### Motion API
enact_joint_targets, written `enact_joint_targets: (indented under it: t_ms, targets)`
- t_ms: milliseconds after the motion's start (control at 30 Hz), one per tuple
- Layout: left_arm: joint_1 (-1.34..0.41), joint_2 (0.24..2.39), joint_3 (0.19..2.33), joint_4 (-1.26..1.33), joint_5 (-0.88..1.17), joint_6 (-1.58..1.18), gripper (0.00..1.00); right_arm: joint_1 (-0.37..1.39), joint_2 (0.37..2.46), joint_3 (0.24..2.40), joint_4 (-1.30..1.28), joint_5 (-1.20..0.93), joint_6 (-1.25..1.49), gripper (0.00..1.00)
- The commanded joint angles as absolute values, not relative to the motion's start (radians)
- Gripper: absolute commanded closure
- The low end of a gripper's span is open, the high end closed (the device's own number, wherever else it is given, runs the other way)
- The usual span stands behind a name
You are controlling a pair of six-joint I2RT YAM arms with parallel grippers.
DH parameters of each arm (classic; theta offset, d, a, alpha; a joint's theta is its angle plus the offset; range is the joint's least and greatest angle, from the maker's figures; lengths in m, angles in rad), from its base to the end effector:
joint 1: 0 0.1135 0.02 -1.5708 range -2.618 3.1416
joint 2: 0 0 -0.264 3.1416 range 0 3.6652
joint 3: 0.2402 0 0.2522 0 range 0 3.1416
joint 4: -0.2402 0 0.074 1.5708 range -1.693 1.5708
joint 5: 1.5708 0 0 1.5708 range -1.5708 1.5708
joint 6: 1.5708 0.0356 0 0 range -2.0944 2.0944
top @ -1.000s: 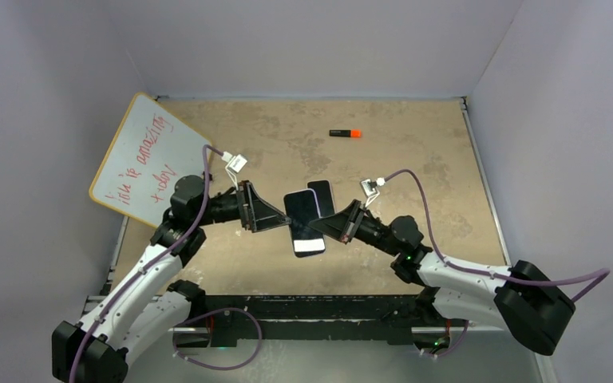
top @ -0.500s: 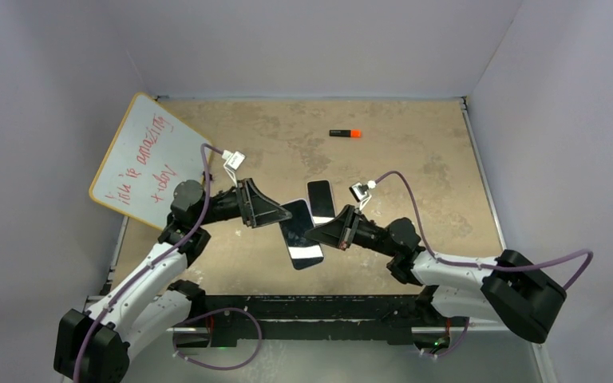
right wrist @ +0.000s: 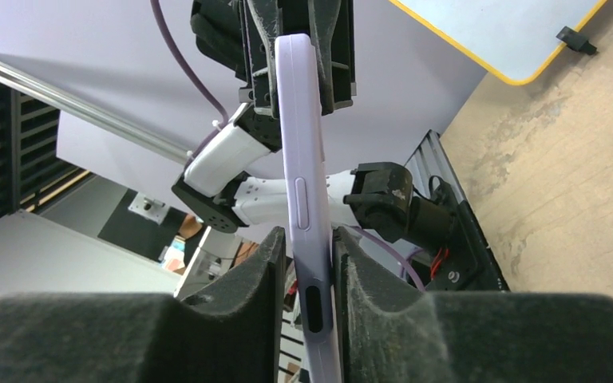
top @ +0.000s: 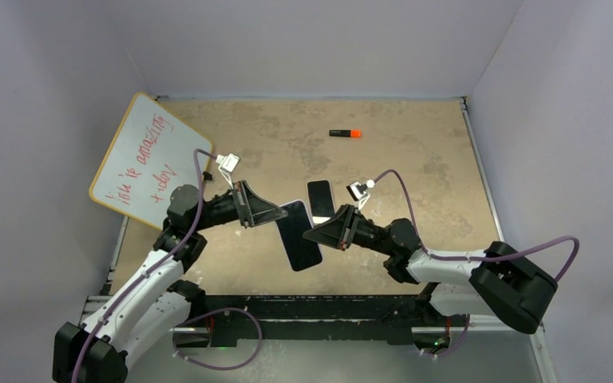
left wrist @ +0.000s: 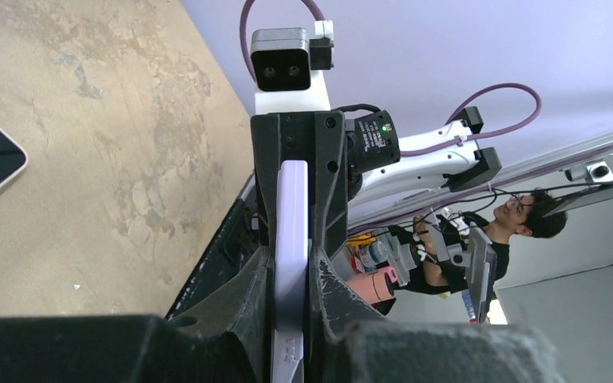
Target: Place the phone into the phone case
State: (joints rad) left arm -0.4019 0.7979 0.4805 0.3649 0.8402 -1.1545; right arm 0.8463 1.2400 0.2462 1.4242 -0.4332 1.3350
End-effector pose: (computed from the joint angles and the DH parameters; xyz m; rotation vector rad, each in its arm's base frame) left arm 0.1597 -0.0967 0.2877 0.1156 1.8687 -1.7875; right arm 0.1312 0.1707 0.2350 -0.1289 1.4912 2.1021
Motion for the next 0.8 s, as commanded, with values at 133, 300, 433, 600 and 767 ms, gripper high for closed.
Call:
enact_joint_targets:
  t_ms: [133, 300, 433, 600, 767]
  targets:
    - [-0.407, 0.807, 0.558, 0.293, 0.887, -1.084, 0.75, 0.857, 1.157, 0.27, 1.367, -0.366, 1.314, 1.0]
    - [-0.407, 0.782, 0.562, 0.221, 0.883, -1.065, 0.42, 0.857, 1.15, 0.274, 1.365, -0.249, 1.334, 1.0]
    - [-0.407, 0.754, 0.509, 0.221, 0.888, -1.077, 0.38, 0.857, 1.186, 0.285, 1.446, -0.156, 1.35, 1.0]
    - [-0.407, 0.75, 0.415, 0.337, 0.893, -1.148, 0.39, 0.857, 1.285, 0.295, 1.57, -0.108, 1.393, 1.0]
    - [-0.408, 0.782, 0.349, 0.442, 0.881, -1.189, 0.39, 0.844, 1.41, 0.285, 1.74, -0.1, 1.461, 1.0]
